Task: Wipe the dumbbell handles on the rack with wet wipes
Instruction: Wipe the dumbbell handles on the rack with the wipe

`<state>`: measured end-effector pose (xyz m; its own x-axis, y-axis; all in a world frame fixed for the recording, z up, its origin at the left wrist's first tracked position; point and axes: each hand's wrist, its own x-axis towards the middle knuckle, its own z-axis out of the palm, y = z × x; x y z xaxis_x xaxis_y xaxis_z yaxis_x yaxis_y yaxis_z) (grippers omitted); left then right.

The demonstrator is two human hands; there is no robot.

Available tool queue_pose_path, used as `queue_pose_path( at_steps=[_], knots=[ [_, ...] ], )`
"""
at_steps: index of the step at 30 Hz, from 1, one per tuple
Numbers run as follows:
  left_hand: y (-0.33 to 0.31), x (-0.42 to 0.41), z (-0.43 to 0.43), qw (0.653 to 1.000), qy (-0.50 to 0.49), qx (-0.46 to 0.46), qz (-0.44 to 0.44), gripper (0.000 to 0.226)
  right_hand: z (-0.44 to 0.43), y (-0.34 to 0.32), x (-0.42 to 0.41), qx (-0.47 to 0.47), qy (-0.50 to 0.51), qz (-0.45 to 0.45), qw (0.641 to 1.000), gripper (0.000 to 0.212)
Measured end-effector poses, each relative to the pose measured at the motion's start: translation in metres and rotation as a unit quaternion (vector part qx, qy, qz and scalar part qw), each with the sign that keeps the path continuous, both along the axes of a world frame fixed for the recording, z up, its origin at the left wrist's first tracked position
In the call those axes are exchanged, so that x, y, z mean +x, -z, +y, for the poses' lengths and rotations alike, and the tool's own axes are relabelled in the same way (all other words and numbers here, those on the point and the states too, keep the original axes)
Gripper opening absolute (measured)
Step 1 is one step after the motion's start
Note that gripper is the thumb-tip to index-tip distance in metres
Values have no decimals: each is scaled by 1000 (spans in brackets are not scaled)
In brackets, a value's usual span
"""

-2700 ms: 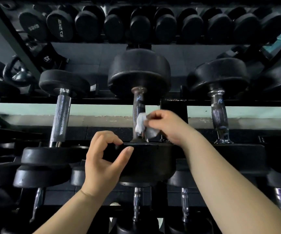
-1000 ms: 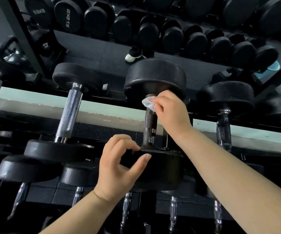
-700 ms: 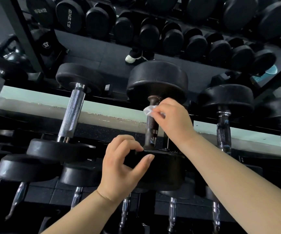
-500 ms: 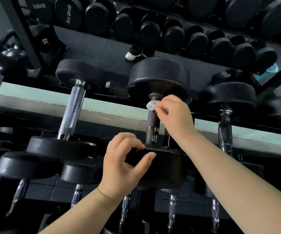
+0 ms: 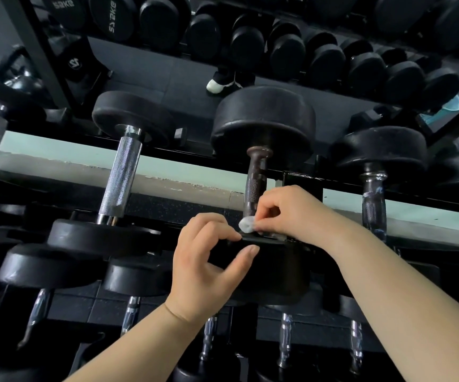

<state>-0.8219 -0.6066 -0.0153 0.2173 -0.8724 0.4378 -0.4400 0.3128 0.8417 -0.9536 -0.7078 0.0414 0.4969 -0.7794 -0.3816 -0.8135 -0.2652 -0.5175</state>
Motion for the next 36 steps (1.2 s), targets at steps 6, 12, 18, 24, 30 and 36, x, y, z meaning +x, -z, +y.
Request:
queue_pose_path(
  at_steps=[6, 12, 18, 24, 30, 36],
  knots=[
    [0, 0, 0, 1000, -2, -4, 4, 25, 1, 0, 5, -22, -5, -7, 1000, 21],
    [2, 0, 1, 1000, 0, -9, 13, 27, -8, 3, 7, -139, 13, -42, 989, 27],
    [1, -1, 0, 1000, -1, -8, 18, 26, -29, 20, 22, -301, 125, -34, 945, 23],
    [0, -1, 0, 1000, -1, -12, 11, 26, -8, 10, 6, -197, 46, -83, 976, 19],
    [-1, -1, -1, 1000, -1, -13, 11, 19, -16, 13, 11, -206, 131, -123, 962, 14],
    [-5, -1, 0, 1000, 6, 13, 14, 17, 7, -1, -4, -104, 122, -107, 981, 9]
  ],
)
